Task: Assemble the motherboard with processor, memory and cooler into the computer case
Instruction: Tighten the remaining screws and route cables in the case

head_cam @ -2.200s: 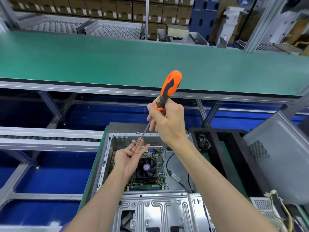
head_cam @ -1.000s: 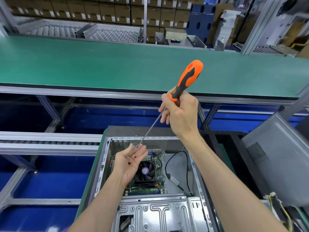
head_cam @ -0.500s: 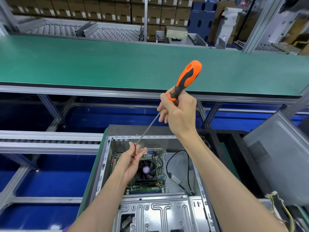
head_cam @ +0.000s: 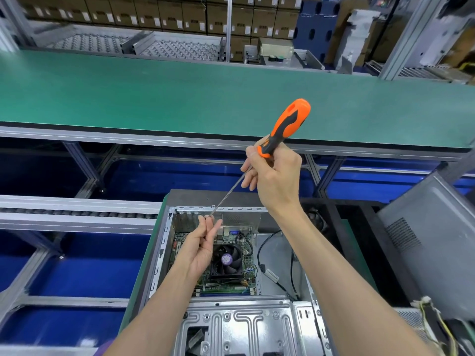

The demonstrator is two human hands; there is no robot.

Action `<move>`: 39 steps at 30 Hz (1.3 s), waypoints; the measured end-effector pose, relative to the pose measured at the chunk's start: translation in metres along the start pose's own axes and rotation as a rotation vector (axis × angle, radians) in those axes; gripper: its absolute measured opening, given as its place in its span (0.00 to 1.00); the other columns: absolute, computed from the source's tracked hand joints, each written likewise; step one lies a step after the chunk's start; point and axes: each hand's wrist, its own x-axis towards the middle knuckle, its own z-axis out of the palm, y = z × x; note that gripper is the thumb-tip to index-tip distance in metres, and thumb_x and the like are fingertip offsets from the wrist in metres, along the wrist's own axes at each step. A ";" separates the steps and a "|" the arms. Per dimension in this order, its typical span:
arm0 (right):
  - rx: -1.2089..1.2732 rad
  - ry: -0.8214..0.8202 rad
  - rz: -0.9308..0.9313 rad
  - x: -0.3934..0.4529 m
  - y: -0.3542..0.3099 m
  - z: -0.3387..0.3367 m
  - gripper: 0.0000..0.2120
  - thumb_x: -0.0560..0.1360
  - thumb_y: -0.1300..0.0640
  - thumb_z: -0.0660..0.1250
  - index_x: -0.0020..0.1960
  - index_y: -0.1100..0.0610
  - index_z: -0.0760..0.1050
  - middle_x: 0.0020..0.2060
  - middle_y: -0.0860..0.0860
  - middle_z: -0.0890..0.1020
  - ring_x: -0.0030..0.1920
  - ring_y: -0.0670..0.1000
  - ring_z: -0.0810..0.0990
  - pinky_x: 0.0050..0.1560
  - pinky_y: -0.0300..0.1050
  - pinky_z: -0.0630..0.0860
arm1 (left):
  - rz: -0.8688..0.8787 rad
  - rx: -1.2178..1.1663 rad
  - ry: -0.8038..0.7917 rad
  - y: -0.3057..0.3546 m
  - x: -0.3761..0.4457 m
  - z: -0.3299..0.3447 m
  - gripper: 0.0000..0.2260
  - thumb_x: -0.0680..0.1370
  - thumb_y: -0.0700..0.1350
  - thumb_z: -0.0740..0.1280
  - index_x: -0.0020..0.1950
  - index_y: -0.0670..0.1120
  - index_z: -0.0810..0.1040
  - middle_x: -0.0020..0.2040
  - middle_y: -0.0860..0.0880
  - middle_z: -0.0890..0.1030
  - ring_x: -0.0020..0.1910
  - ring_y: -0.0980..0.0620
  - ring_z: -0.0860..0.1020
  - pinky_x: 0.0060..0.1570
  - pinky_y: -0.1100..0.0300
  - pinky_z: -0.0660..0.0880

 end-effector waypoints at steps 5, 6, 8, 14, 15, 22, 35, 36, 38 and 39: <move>0.033 0.001 0.018 -0.006 0.003 0.001 0.10 0.80 0.59 0.64 0.43 0.64 0.73 0.30 0.56 0.80 0.24 0.58 0.80 0.26 0.46 0.74 | 0.020 -0.064 -0.020 0.003 -0.002 -0.001 0.09 0.71 0.37 0.70 0.43 0.30 0.84 0.47 0.39 0.85 0.44 0.53 0.85 0.42 0.52 0.83; 0.042 -0.002 0.025 -0.006 0.003 0.001 0.10 0.80 0.59 0.64 0.43 0.64 0.73 0.30 0.56 0.80 0.25 0.58 0.80 0.26 0.47 0.75 | 0.023 -0.073 -0.020 0.003 -0.002 -0.001 0.09 0.70 0.37 0.70 0.44 0.30 0.84 0.48 0.39 0.85 0.45 0.53 0.85 0.42 0.52 0.83; 0.065 -0.007 0.039 -0.007 0.002 0.002 0.09 0.80 0.60 0.64 0.43 0.63 0.73 0.30 0.57 0.80 0.25 0.59 0.80 0.26 0.48 0.75 | 0.030 -0.097 -0.013 0.004 -0.001 -0.001 0.10 0.69 0.36 0.71 0.46 0.30 0.82 0.48 0.39 0.85 0.45 0.53 0.85 0.43 0.51 0.83; 0.055 -0.007 0.080 -0.008 0.002 0.008 0.09 0.81 0.61 0.64 0.45 0.65 0.73 0.30 0.58 0.80 0.26 0.57 0.82 0.26 0.51 0.79 | 0.051 -0.063 -0.019 0.005 0.000 -0.003 0.10 0.72 0.39 0.70 0.41 0.32 0.85 0.46 0.42 0.85 0.43 0.56 0.85 0.43 0.55 0.83; 0.053 -0.009 0.083 -0.007 0.001 0.008 0.09 0.81 0.61 0.64 0.45 0.65 0.73 0.30 0.58 0.80 0.25 0.57 0.82 0.26 0.51 0.79 | 0.058 -0.050 -0.027 0.006 0.000 -0.003 0.10 0.72 0.40 0.70 0.41 0.32 0.85 0.46 0.41 0.85 0.43 0.56 0.85 0.43 0.56 0.83; -0.042 -0.028 0.032 0.007 -0.003 0.003 0.11 0.81 0.60 0.64 0.43 0.66 0.73 0.29 0.56 0.80 0.24 0.56 0.81 0.25 0.53 0.78 | 0.164 0.352 0.140 0.004 -0.005 -0.011 0.19 0.81 0.49 0.66 0.55 0.31 0.75 0.43 0.34 0.84 0.45 0.42 0.85 0.42 0.48 0.84; -0.219 -0.216 0.030 -0.003 0.022 0.043 0.11 0.80 0.59 0.64 0.42 0.65 0.71 0.27 0.55 0.80 0.21 0.50 0.79 0.25 0.47 0.77 | 0.849 1.626 -0.104 0.028 -0.025 0.032 0.06 0.72 0.50 0.77 0.46 0.61 0.85 0.23 0.57 0.72 0.24 0.58 0.64 0.27 0.67 0.63; -0.228 -0.228 0.027 -0.005 0.024 0.047 0.11 0.80 0.59 0.64 0.41 0.64 0.71 0.27 0.55 0.80 0.21 0.50 0.79 0.26 0.47 0.78 | 0.865 1.670 -0.108 0.033 -0.022 0.035 0.04 0.72 0.51 0.77 0.45 0.58 0.86 0.25 0.58 0.76 0.25 0.58 0.66 0.28 0.67 0.65; -0.286 -0.236 -0.021 -0.005 0.025 0.052 0.11 0.78 0.58 0.66 0.40 0.61 0.70 0.27 0.54 0.79 0.24 0.50 0.79 0.30 0.48 0.78 | 0.890 1.754 -0.092 0.042 -0.018 0.037 0.05 0.72 0.51 0.76 0.46 0.53 0.88 0.33 0.59 0.83 0.30 0.60 0.76 0.34 0.67 0.70; -0.340 -0.237 -0.063 -0.004 0.025 0.053 0.10 0.76 0.58 0.68 0.39 0.59 0.71 0.28 0.52 0.78 0.27 0.50 0.78 0.33 0.49 0.77 | 0.887 1.781 -0.078 0.047 -0.016 0.037 0.06 0.72 0.52 0.76 0.46 0.52 0.88 0.37 0.59 0.85 0.35 0.62 0.79 0.37 0.68 0.71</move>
